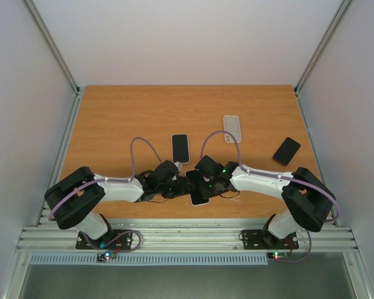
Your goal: Put the phone into the phone case
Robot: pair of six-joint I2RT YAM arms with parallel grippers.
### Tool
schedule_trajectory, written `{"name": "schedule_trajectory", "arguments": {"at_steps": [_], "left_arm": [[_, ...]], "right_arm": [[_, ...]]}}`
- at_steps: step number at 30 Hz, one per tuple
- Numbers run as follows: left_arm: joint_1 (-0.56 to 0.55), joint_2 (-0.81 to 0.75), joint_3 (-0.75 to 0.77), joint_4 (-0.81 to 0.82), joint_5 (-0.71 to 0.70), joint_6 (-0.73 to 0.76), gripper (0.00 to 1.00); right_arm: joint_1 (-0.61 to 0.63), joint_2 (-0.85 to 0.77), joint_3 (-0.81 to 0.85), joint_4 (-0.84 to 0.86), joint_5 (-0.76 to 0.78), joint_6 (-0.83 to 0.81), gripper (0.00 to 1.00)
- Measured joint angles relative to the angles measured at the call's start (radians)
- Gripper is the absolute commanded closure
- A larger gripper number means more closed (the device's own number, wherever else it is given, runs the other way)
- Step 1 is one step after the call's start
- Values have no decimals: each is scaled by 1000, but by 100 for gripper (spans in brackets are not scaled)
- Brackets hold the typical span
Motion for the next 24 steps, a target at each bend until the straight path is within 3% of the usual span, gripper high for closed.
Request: {"name": "schedule_trajectory", "arguments": {"at_steps": [3, 8, 16, 24], "left_arm": [[-1, 0, 0, 0, -3, -2, 41], [-2, -6, -3, -3, -12, -4, 41], [-2, -23, -3, -36, -35, -9, 42], [27, -22, 70, -196, -73, 45, 47]], "right_arm": [[22, 36, 40, -45, 41, 14, 98], [49, 76, 81, -90, 87, 26, 84], [50, 47, 89, -87, 92, -23, 73], [-127, -30, 145, -113, -40, -150, 74]]}}
